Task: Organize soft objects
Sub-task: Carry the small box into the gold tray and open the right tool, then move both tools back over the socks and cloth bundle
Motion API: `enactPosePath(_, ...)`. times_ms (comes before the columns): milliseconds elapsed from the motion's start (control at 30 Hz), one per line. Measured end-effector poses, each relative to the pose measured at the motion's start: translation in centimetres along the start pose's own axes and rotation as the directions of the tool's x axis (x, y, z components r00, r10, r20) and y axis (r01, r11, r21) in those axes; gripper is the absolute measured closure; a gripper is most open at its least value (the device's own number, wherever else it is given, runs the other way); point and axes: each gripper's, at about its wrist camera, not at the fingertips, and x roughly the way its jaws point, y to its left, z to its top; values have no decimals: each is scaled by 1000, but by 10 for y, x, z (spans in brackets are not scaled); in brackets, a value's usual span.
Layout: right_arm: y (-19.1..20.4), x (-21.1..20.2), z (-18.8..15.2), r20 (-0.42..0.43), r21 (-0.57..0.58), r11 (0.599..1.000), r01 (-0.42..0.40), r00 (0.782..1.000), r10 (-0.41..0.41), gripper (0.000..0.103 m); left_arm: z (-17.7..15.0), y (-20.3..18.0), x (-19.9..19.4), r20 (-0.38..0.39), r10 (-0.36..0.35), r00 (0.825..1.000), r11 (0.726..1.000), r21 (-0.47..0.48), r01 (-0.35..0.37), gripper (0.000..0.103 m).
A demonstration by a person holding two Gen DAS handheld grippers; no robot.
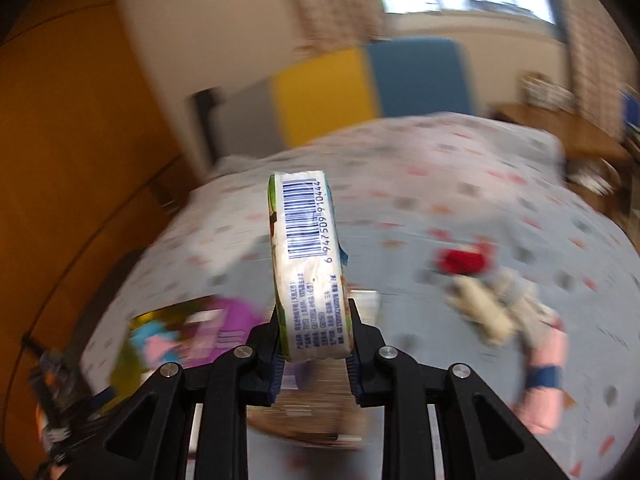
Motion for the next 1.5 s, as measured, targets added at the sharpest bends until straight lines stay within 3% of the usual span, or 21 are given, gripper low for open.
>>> enactPosePath(133,82,22,-11,-89,-129,980,-154,986,143,79,0,31,-3,7,53,999,997,-64,-52,28)
enactPosePath(233,139,55,-40,-214,-186,950,-251,954,210,79,-2,52,-6,11,85,996,991,-107,-83,28)
enactPosePath(467,190,134,-112,-430,-191,939,-284,885,180,78,-5,66,-8,13,103,995,987,-128,-100,28)
enactPosePath(700,192,163,-144,-521,-185,949,-257,844,127,67,-5,60,-8,17,90,996,990,-110,-87,28)
enactPosePath(933,193,142,-143,-480,-214,943,-254,869,125,61,-4,51,-10,22,80,997,993,-86,-78,28)
enactPosePath(1133,189,116,-137,-412,-255,941,-222,905,102,60,-4,44,-12,25,74,997,995,-68,-72,28)
enactPosePath(1500,175,83,-116,-288,-280,944,-175,953,91,60,-3,29,-15,29,66,997,998,-27,-65,28)
